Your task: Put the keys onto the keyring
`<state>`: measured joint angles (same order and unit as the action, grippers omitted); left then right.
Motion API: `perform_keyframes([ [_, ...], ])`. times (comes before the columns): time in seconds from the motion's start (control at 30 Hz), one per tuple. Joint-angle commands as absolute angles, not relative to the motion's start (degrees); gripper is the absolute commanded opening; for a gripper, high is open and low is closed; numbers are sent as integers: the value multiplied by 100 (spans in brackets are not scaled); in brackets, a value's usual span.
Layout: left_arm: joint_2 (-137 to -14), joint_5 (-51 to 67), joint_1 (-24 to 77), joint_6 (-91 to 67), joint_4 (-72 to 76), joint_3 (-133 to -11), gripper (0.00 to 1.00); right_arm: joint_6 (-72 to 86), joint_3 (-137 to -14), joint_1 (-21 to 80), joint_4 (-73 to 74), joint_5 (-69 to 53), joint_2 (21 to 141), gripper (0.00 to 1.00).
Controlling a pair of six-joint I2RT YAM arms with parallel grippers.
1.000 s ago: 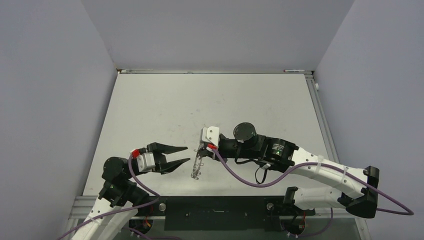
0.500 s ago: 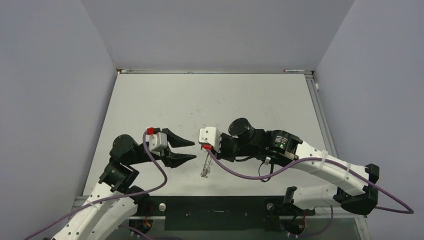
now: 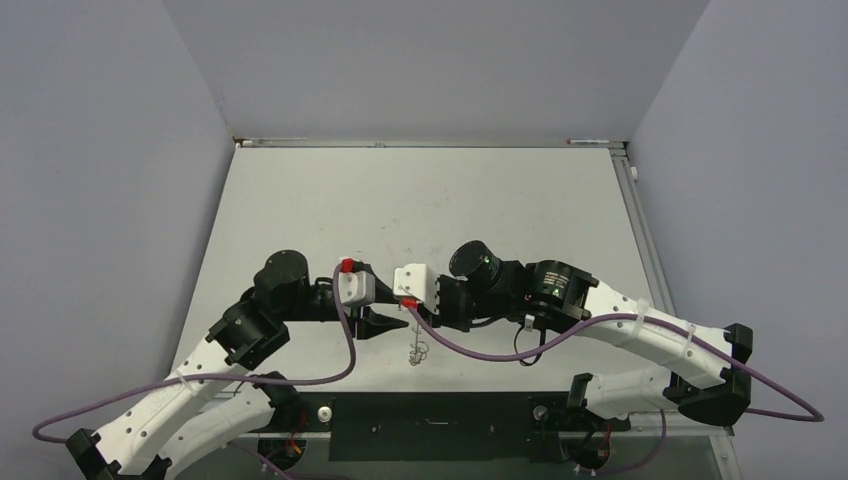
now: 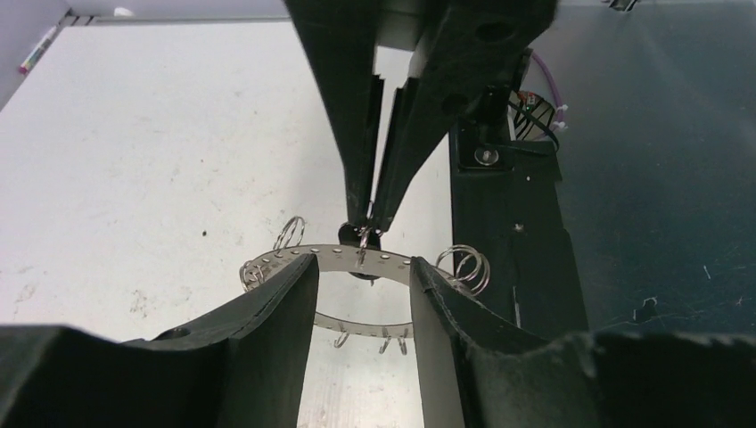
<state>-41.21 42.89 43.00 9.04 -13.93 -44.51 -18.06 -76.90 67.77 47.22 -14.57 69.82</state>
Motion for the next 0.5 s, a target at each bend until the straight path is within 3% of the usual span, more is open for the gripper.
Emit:
perform_keyframes([
  [0.0, -4250, 4048, 4359, 1205, -1535, -4715, 39, -1868, -7982, 6846, 4484, -1679, 6870, 5],
  [0.47, -4364, 4169, 4399, 1163, -1272, -4652, 28, -1898, -8062, 6896, 4426, -1775, 6890, 5],
])
